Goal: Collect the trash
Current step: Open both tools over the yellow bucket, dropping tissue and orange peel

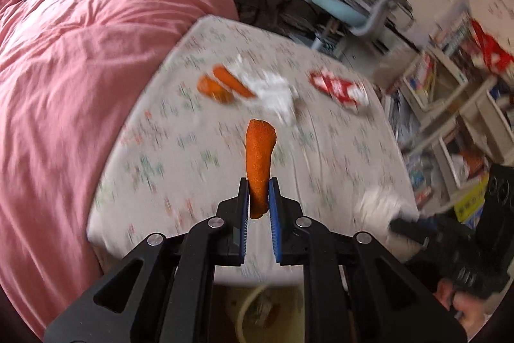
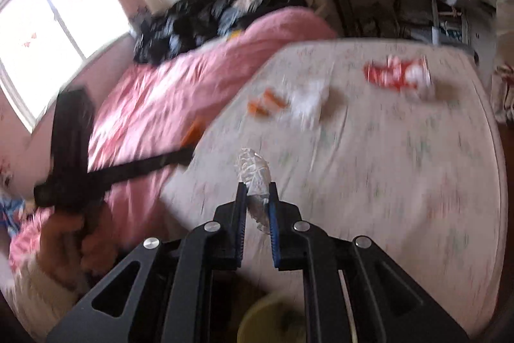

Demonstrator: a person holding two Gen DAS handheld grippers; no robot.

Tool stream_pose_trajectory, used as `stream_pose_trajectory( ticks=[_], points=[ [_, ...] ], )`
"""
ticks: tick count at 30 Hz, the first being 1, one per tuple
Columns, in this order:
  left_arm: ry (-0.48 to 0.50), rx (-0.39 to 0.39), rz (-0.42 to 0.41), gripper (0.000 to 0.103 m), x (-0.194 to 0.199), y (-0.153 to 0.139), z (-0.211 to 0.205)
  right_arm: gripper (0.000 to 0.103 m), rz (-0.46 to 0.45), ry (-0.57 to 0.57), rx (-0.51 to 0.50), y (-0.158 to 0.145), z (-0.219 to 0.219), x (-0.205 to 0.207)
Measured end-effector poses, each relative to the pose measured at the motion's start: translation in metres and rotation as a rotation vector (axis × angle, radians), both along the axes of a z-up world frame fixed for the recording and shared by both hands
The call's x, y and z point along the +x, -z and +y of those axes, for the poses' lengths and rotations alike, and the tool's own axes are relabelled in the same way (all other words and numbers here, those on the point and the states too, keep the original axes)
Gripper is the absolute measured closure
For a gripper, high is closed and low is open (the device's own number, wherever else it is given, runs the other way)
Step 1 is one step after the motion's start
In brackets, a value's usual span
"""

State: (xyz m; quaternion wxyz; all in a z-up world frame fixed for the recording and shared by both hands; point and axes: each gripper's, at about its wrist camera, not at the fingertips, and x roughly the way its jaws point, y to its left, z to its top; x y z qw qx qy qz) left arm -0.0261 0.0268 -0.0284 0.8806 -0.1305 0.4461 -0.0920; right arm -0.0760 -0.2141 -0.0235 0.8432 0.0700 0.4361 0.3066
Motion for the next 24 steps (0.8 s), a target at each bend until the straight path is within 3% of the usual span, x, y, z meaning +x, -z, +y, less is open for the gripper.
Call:
stream_pose_trajectory(
  ticks=[6,7,8,10,12,14,16,19,22,24],
  points=[
    [0.100,0.044,0.047,0.091,-0.053,0.023,-0.036,0.086,0.174,-0.062,-0.174,0.050,0.003,-0.065],
    [0.113,0.044,0.055,0.091,-0.059,0.025,-0.041,0.077,0.187,-0.034,-0.179,0.055,-0.002,-0.070],
    [0.129,0.032,0.070,0.091,-0.067,0.029,-0.046,0.059,0.181,0.003,-0.174,0.054,-0.009,-0.071],
    [0.155,0.015,0.101,0.091,-0.079,0.038,-0.055,0.043,0.132,0.094,-0.130,0.041,-0.025,-0.070],
    [0.195,0.024,0.145,0.091,-0.093,0.049,-0.067,0.038,0.070,0.164,-0.049,0.023,-0.041,-0.066],
    [0.254,0.037,0.210,0.086,-0.104,0.062,-0.081,0.026,0.002,0.209,-0.001,0.013,-0.051,-0.064],
    [0.280,0.087,0.224,0.067,-0.113,0.069,-0.091,0.022,-0.024,0.259,0.042,0.014,-0.058,-0.062],
    [0.263,0.173,0.149,0.042,-0.120,0.061,-0.097,0.021,-0.014,0.335,0.082,0.017,-0.062,-0.054],
    [0.186,0.226,0.007,0.029,-0.126,0.040,-0.089,0.019,-0.053,0.351,0.060,0.014,-0.058,-0.059],
    [0.137,0.234,-0.047,0.024,-0.125,0.030,-0.085,0.016,-0.073,0.345,0.033,0.013,-0.053,-0.060]
  ],
)
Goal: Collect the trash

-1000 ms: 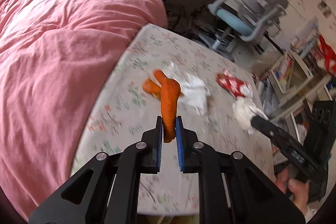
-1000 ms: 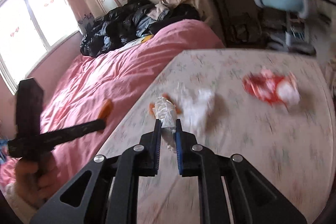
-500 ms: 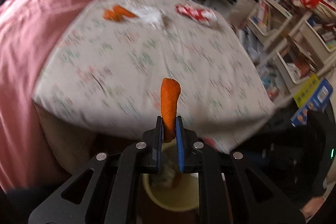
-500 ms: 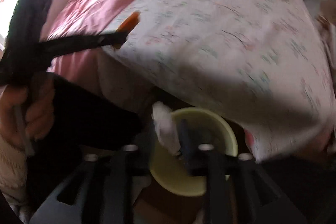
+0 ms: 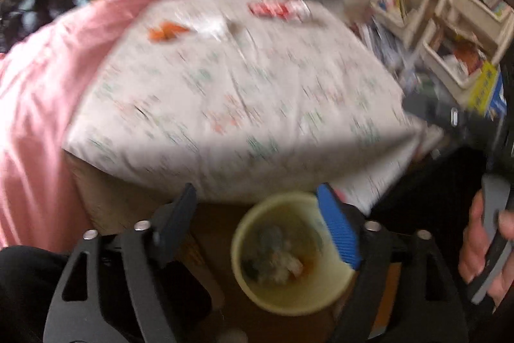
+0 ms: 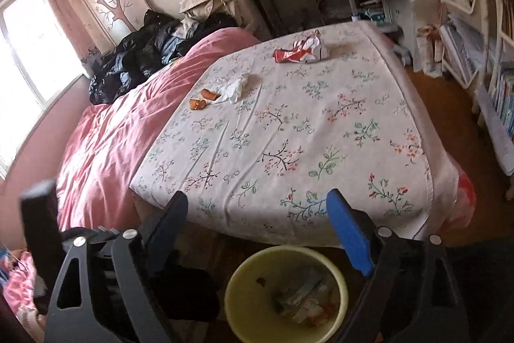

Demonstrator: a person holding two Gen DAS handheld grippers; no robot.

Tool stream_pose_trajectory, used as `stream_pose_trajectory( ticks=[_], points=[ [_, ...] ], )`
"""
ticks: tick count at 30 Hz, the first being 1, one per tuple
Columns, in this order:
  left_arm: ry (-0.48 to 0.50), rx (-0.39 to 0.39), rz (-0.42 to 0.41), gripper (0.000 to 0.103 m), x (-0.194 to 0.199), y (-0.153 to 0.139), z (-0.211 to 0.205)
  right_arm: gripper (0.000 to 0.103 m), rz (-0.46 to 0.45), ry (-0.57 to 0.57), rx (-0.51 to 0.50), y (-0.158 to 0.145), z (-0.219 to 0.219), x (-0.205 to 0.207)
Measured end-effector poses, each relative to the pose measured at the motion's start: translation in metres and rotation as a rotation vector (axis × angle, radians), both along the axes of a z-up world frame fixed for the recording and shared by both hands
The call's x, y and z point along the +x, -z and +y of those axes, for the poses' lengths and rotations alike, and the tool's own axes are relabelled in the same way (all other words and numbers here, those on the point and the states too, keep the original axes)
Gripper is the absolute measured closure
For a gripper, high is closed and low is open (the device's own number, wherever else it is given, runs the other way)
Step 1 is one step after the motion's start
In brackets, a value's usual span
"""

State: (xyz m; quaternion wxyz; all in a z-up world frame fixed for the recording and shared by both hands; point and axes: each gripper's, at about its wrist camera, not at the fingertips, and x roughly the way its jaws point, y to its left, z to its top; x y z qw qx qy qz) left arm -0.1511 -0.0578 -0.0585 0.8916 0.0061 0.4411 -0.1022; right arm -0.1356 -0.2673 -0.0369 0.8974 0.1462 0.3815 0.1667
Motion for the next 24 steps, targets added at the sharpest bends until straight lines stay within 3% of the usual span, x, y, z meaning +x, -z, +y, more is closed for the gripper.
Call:
stream_pose_trajectory(
  ticks=[6,13,24],
  points=[
    [-0.101,-0.025,-0.091,0.020,0.001,-0.018,0.019,0.015,0.017,-0.036,-0.053,0.011,0.010,-0.001],
    [-0.152,-0.032,-0.145,0.017,0.001,-0.029,0.025,0.015,0.008,-0.061,-0.102,0.014,0.023,0.000],
    [-0.166,-0.046,-0.163,0.014,0.000,-0.033,0.028,0.015,0.003,-0.062,-0.129,0.015,0.028,0.000]
  ],
)
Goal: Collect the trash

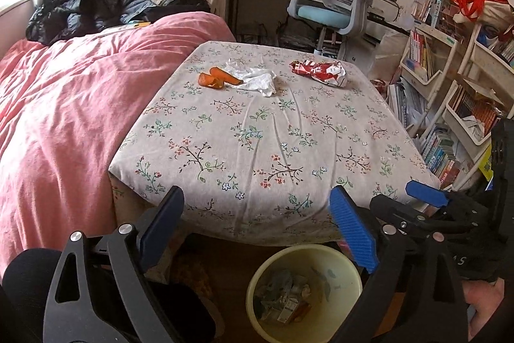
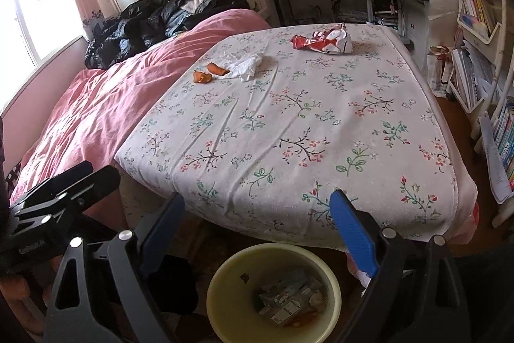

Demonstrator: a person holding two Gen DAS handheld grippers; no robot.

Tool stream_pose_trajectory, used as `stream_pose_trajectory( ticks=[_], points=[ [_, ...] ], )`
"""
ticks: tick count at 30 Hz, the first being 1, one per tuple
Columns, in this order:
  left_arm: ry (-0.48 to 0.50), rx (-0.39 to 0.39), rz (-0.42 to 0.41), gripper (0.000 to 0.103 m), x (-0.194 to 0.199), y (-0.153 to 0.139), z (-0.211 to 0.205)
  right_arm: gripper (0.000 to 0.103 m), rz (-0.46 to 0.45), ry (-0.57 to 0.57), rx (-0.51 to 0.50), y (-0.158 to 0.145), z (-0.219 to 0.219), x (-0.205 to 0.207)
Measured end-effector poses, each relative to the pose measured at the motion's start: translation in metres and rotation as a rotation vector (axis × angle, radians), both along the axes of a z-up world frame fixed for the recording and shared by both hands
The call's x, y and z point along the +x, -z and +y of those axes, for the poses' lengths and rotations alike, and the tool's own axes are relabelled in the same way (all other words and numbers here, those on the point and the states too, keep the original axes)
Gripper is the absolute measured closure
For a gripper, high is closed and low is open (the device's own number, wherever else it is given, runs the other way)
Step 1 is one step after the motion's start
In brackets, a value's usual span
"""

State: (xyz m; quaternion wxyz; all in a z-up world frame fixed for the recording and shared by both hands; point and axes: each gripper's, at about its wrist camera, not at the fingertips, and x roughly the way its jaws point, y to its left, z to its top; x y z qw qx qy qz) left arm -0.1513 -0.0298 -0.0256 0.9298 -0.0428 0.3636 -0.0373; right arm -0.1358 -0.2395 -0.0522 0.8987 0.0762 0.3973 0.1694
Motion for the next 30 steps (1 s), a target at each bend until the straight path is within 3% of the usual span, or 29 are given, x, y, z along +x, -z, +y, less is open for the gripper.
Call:
stream_pose_trajectory(
  ticks=[30],
  points=[
    [-0.017,-0.006,-0.012,0.012,-0.0023,-0.0018,0.0037,0.014,-0.027,-0.005,-0.032,-0.0026,0.0063,-0.0031]
  ],
)
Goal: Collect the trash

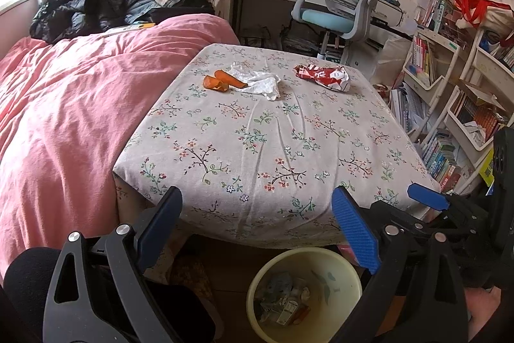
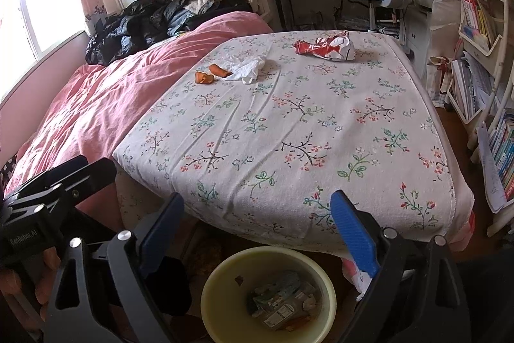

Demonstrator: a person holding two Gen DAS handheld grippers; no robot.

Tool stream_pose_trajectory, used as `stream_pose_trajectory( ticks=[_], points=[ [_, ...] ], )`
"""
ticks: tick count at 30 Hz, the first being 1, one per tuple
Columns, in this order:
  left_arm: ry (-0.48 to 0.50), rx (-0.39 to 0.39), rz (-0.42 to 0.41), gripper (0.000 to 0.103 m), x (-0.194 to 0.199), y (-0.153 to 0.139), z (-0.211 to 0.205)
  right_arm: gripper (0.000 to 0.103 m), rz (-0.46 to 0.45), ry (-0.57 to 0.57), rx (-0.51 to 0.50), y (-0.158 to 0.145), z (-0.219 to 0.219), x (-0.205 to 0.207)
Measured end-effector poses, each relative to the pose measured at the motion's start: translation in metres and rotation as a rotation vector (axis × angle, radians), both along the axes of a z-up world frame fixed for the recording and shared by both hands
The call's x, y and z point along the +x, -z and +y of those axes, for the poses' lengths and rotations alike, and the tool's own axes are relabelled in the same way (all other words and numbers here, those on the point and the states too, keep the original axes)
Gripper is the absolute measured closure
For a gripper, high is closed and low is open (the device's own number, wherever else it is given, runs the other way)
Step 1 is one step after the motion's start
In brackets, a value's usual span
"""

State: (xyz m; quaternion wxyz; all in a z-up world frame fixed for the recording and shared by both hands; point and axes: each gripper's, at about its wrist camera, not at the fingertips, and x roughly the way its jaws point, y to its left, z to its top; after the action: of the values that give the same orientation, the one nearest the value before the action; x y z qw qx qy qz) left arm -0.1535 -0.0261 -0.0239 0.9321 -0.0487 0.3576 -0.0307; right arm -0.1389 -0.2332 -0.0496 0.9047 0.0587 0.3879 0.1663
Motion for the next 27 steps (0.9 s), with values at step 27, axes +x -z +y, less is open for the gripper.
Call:
stream_pose_trajectory(
  ticks=[27],
  points=[
    [-0.009,-0.002,-0.005,0.012,-0.0014,-0.0005,0.0038,0.012,-0.013,0.005,-0.018,-0.0011,-0.0002,-0.0013]
  ],
)
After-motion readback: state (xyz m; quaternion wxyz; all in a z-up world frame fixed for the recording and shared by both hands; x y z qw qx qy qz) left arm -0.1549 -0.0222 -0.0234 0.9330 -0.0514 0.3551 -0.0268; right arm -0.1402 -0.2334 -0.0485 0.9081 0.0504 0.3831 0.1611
